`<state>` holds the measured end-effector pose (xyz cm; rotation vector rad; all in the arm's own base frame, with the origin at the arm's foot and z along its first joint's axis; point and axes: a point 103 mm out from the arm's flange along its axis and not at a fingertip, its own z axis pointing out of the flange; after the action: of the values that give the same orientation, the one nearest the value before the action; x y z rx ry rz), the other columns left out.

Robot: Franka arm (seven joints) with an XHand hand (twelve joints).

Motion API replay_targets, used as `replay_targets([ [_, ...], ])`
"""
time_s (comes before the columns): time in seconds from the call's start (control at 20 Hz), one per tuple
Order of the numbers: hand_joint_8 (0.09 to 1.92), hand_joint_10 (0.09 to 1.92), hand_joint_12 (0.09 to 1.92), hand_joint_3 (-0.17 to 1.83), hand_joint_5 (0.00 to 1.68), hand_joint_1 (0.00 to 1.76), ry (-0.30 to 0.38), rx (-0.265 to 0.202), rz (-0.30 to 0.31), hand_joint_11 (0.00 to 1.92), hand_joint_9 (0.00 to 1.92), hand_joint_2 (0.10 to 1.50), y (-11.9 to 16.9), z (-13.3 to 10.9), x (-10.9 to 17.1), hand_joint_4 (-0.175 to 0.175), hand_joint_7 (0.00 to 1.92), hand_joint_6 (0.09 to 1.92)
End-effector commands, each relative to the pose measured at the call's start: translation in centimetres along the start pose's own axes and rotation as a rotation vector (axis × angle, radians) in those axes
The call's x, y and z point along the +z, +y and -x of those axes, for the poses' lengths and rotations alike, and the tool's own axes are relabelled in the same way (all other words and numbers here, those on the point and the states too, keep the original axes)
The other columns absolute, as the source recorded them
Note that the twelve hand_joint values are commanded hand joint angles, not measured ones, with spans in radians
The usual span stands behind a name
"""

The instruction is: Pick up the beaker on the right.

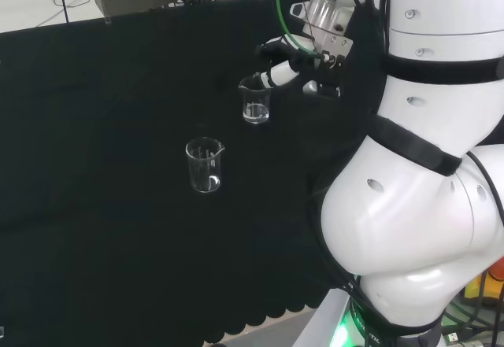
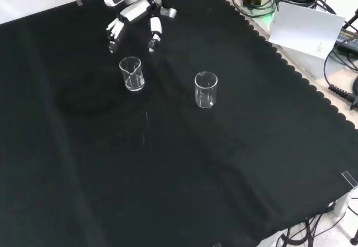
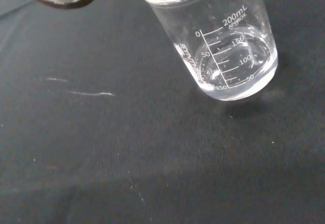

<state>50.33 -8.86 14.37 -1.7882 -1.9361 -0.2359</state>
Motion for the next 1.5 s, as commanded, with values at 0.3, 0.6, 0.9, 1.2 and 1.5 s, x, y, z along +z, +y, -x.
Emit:
replay_targets([
  [0.3, 0.66, 0.63, 1.41, 0.59, 0.46, 0.82, 0.11, -0.068, 0.044, 0.04, 0.4, 0.56, 1.7, 2.4, 2.4, -0.028, 0.29, 0.09],
  [0.6, 0.64, 0.61, 1.4, 0.6, 0.41, 0.83, 0.153, -0.092, 0.01, 0.0, 0.33, 0.55, 3.0, 3.0, 4.2, -0.024, 0.22, 0.09],
  [0.9, 0.64, 0.61, 1.39, 0.6, 0.4, 0.84, 0.186, -0.127, 0.039, 0.0, 0.31, 0.54, 3.8, 3.2, 4.8, -0.023, 0.2, 0.09],
  [1.2, 0.69, 0.62, 1.4, 0.62, 0.51, 0.93, 0.252, -0.155, 0.059, 0.0, 0.4, 0.52, 3.9, 3.3, 5.9, -0.021, 0.32, 0.09],
  [1.5, 0.7, 0.62, 1.4, 0.64, 0.53, 0.96, 0.306, -0.163, 0.052, 0.0, 0.43, 0.52, 4.0, 3.2, 7.4, -0.022, 0.34, 0.09],
])
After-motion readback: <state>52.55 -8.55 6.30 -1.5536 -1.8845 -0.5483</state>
